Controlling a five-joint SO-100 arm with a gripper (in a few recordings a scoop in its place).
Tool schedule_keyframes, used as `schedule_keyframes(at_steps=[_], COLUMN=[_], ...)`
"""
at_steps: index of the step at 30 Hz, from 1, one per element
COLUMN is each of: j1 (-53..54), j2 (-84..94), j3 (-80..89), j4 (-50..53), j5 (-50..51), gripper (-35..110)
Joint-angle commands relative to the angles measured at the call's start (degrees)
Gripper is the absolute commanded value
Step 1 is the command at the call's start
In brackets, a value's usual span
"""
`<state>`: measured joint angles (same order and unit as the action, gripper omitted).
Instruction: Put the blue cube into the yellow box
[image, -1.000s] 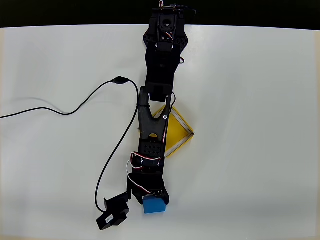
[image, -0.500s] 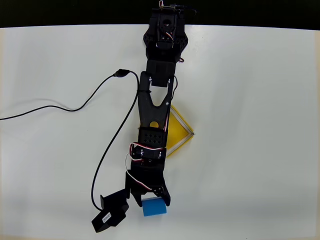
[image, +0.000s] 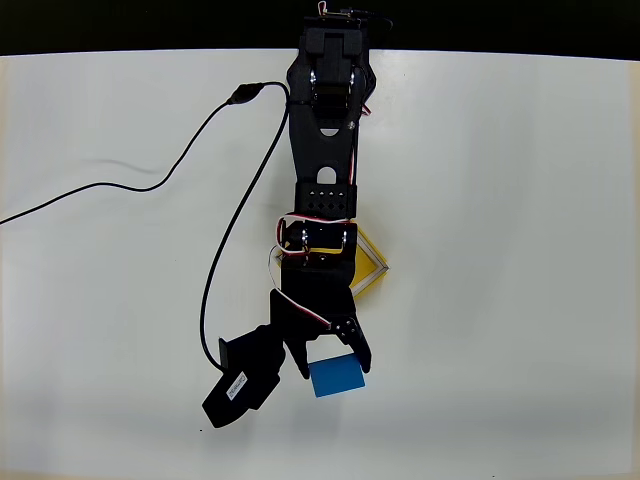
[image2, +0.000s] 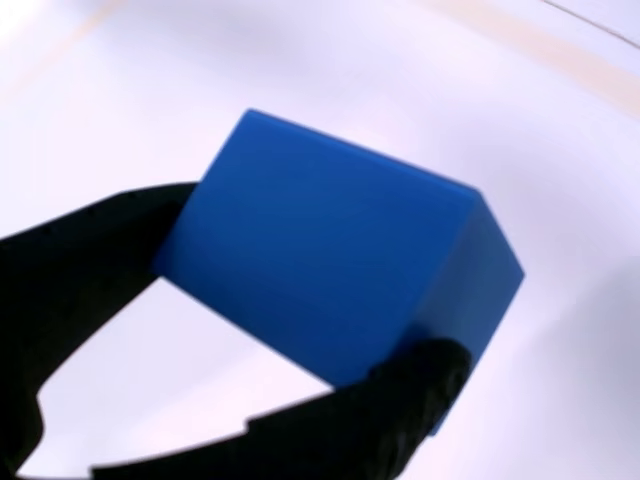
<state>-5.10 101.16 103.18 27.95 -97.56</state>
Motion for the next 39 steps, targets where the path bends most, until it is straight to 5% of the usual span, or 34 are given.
schedule_keyframes(at_steps=[1,21,39], j1=[-3.25,-9.93,-1.76], j2=[15.82,37.88,46.05], j3=[4.39,29.27,43.33], j4=[0.09,10.46,3.78], j5=[-1.32,-1.32,-3.96], gripper=[33,33,32])
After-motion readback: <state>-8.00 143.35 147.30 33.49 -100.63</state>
